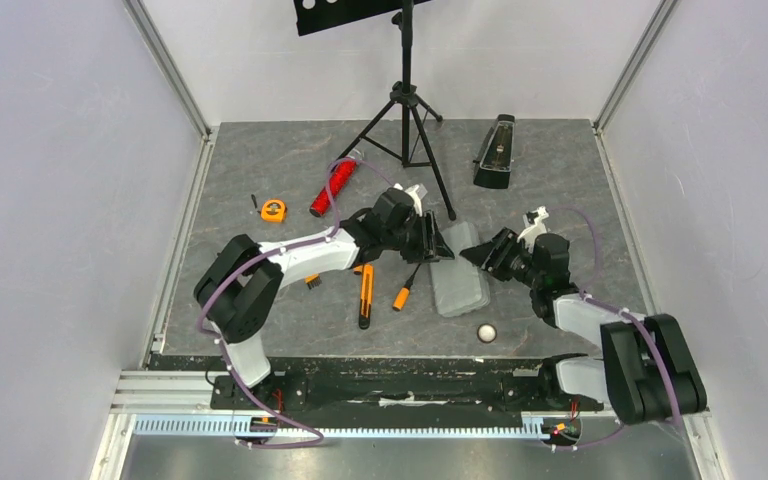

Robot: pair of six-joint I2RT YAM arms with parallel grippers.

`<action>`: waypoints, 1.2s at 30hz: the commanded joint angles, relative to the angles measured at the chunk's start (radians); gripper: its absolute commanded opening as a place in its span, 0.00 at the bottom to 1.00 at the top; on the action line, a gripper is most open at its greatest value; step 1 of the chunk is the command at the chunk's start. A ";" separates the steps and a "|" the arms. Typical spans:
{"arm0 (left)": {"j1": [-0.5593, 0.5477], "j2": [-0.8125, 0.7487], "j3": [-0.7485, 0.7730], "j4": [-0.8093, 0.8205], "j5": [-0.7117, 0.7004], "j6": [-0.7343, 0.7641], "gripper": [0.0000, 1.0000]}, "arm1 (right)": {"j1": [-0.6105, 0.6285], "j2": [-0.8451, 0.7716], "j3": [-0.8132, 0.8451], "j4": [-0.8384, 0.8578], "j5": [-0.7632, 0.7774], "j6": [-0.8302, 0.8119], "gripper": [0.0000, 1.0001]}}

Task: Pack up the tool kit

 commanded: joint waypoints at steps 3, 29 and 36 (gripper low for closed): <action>-0.001 0.085 0.154 -0.163 -0.029 0.115 0.48 | -0.035 0.159 -0.110 0.254 -0.074 0.004 0.45; -0.018 0.245 0.291 -0.409 -0.103 0.165 0.23 | -0.108 -0.045 0.078 -0.331 0.088 -0.403 0.55; -0.019 0.254 0.305 -0.425 -0.103 0.170 0.23 | -0.107 -0.035 0.047 -0.334 0.062 -0.404 0.45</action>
